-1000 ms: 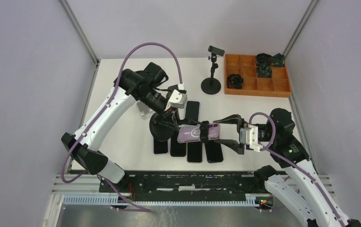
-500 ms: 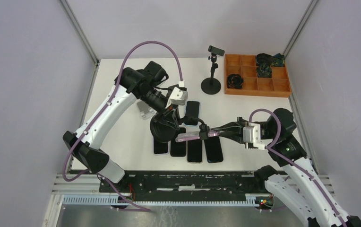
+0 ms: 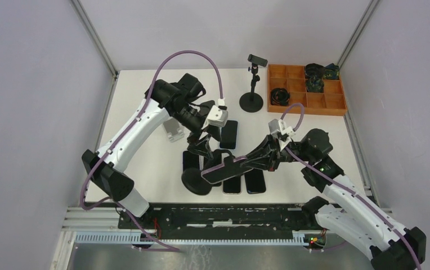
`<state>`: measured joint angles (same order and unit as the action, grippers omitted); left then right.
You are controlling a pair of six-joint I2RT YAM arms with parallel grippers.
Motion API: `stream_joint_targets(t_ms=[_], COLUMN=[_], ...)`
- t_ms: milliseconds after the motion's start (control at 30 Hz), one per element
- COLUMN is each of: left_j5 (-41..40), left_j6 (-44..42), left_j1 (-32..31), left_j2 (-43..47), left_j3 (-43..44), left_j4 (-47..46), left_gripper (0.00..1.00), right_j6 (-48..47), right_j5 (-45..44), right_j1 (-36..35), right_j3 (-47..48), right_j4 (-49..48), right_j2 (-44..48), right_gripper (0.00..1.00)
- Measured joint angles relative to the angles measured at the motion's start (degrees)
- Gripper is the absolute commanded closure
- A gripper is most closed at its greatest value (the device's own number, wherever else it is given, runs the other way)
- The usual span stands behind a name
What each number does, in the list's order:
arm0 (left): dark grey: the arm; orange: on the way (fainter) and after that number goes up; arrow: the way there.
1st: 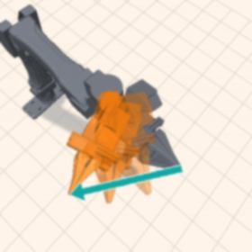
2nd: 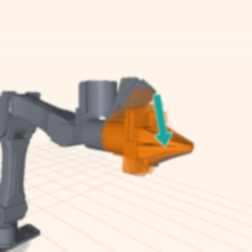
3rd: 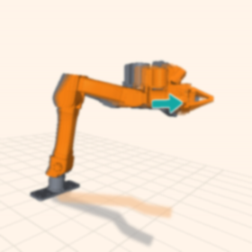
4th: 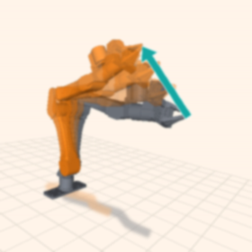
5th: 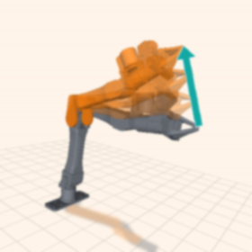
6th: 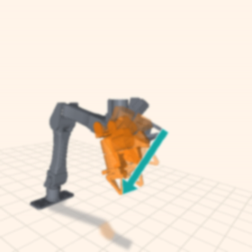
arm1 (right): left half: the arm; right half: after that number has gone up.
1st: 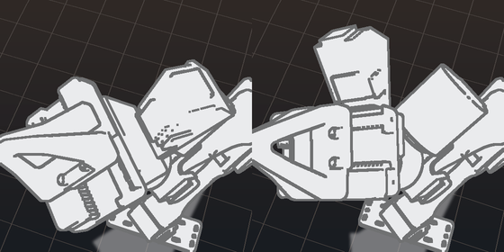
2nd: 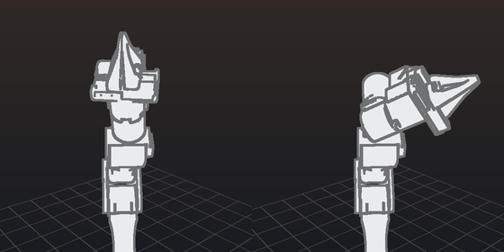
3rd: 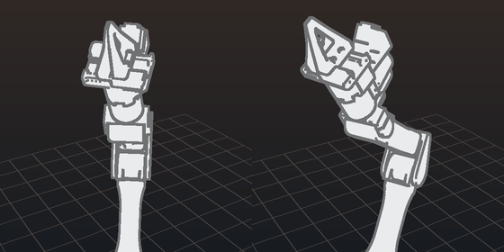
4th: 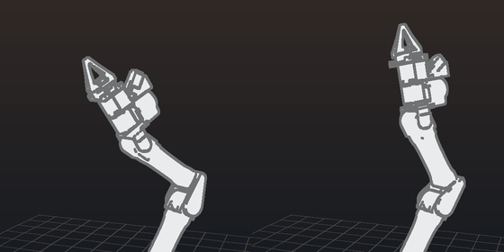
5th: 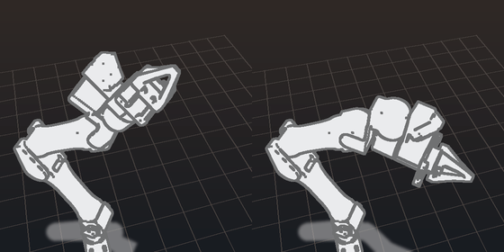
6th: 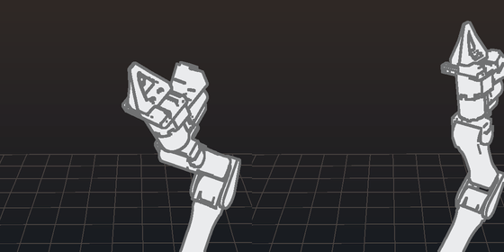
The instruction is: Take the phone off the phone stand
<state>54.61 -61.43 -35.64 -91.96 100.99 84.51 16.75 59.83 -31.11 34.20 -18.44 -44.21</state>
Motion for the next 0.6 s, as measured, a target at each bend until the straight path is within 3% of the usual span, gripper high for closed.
stream_joint_targets(t_ms=[333, 600], left_j5=[4.3, 6.1], left_j6=[-3.8, -5.2], left_j1=[-0.2, -1.3], left_j2=[0.5, 2.0], left_j3=[-1.4, -9.2], left_j4=[-0.3, -0.9], left_gripper=[0.20, 0.29], right_j6=[9.1, 12.4], right_j5=[0.0, -0.2], right_j1=[-2.3, -3.1], right_j3=[2.1, 7.3], right_j4=[-1.0, -4.1], right_j2=[-4.0, -7.8], right_gripper=[1.00, 1.00])
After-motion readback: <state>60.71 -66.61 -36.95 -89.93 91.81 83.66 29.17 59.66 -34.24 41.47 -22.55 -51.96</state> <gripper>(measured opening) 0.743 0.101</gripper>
